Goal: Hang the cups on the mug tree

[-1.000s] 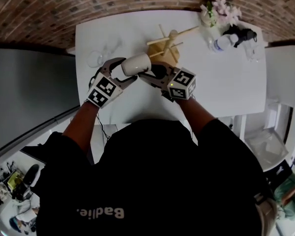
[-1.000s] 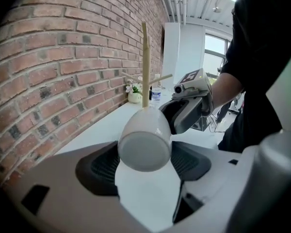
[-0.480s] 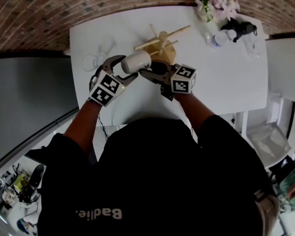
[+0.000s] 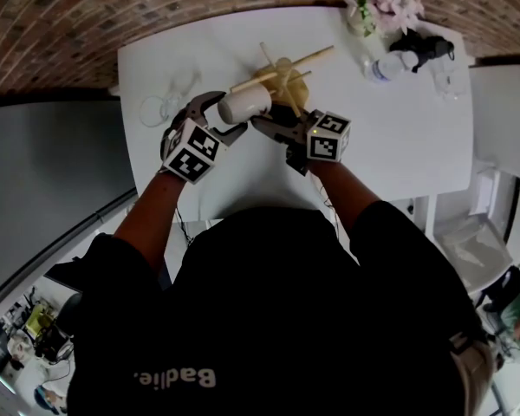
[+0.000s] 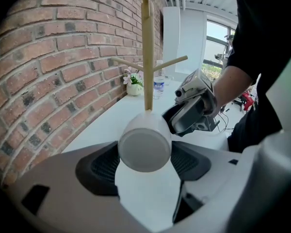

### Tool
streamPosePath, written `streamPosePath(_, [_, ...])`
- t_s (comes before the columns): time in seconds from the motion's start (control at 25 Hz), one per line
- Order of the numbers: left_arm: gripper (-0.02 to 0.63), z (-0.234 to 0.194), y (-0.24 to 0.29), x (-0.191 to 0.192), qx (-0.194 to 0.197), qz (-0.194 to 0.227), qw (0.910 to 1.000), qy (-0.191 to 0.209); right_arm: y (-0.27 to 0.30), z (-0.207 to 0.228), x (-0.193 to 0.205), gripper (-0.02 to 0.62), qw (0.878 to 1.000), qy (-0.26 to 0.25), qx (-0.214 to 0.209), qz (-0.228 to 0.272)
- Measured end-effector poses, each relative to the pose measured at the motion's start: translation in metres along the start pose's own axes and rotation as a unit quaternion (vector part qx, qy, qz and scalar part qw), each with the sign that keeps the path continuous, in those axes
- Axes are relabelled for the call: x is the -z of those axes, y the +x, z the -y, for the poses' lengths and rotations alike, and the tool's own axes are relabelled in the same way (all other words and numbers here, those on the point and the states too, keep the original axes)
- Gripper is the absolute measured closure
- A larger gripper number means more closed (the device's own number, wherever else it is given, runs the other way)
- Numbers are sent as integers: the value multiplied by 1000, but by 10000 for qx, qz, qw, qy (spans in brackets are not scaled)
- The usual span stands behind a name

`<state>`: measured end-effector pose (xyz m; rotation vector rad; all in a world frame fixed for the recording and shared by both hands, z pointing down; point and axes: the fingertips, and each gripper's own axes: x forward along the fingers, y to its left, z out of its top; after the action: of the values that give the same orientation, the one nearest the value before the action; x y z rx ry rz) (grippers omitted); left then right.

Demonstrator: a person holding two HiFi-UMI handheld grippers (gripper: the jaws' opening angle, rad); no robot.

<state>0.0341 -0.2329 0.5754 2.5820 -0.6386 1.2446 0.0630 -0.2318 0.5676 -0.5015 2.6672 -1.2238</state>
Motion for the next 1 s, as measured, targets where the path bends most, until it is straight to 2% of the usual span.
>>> streamPosePath(0.32, [279,-1,15,0,-49,-134,9998,120,-10,13,1,379,9998,28,177,-112])
streamPosePath(0.68, [279,-1,26,4,-140,-151,9998,-39,-14,24,4,365,9990,49,360,-256])
streamPosePath(1.0, [276,-1,30,6,-233,-175,9996,6,-14,26,4,359,9980,-66,492,-393])
